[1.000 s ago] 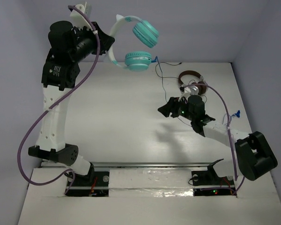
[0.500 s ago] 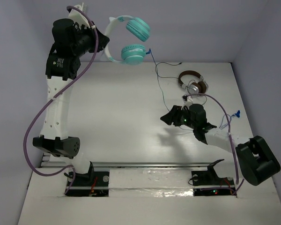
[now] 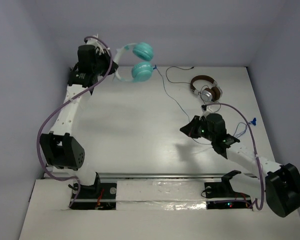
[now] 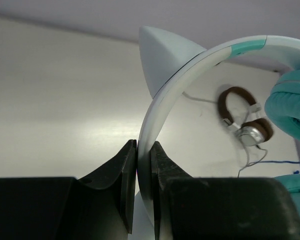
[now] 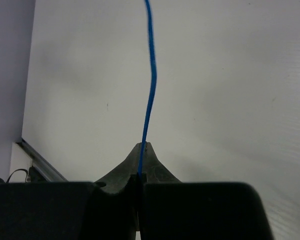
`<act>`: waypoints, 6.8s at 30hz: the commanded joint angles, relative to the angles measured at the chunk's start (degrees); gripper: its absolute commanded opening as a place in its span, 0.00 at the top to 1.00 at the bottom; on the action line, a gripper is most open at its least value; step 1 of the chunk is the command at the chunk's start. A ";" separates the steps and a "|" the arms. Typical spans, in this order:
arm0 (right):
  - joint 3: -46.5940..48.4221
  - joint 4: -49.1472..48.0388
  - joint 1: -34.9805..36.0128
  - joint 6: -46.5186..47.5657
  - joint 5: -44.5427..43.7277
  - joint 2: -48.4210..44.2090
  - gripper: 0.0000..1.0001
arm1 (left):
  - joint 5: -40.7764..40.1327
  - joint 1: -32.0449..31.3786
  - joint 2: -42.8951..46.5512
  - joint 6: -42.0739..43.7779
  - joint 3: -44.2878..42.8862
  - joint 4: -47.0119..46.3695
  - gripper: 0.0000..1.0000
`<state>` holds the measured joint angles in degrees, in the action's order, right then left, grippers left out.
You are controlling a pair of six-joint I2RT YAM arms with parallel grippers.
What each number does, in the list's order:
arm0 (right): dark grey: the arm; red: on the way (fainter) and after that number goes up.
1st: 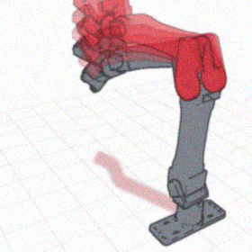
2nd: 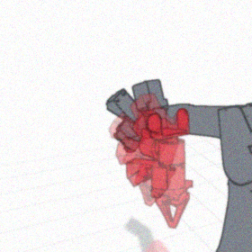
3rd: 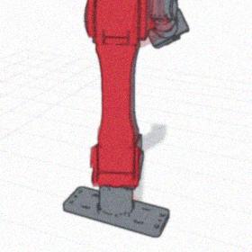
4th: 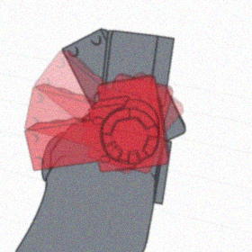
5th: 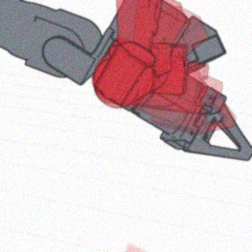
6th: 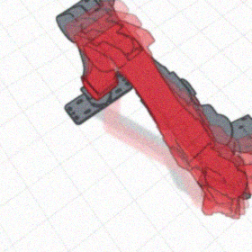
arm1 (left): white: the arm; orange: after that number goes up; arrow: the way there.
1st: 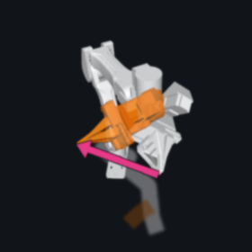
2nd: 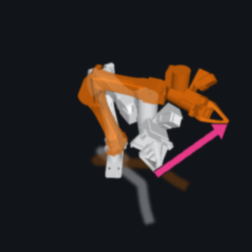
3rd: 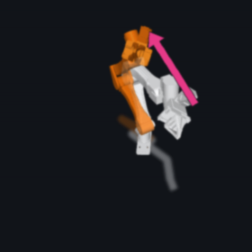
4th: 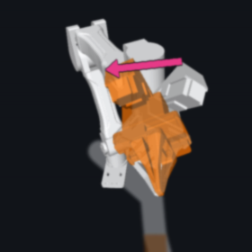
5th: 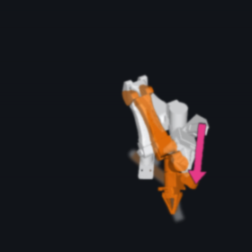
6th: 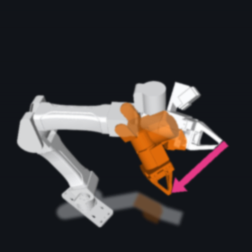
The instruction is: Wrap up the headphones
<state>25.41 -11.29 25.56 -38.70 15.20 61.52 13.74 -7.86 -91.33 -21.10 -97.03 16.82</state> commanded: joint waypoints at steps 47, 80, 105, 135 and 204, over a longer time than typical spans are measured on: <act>60.28 49.78 21.64 27.97 -22.49 19.87 1.00 | -2.66 -22.98 14.86 -0.96 49.05 -27.64 1.00; 53.43 51.19 21.11 24.37 -48.07 14.07 0.99 | 15.15 -25.19 17.15 5.28 41.66 -20.07 1.00; 31.46 13.33 14.60 18.48 -12.85 4.14 0.89 | 21.06 -15.79 26.73 4.23 36.83 -16.91 1.00; 8.17 -24.48 12.32 8.29 8.44 14.33 0.70 | 15.36 -7.00 26.47 -2.01 14.26 -9.79 1.00; 55.97 51.45 43.61 24.10 -35.13 9.24 1.00 | -43.80 -16.48 10.73 -6.49 42.97 -22.88 1.00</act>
<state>78.61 35.83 69.01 -18.39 -11.60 70.37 -27.66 -22.41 -81.71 -26.59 -55.33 -1.65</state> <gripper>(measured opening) 0.010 0.098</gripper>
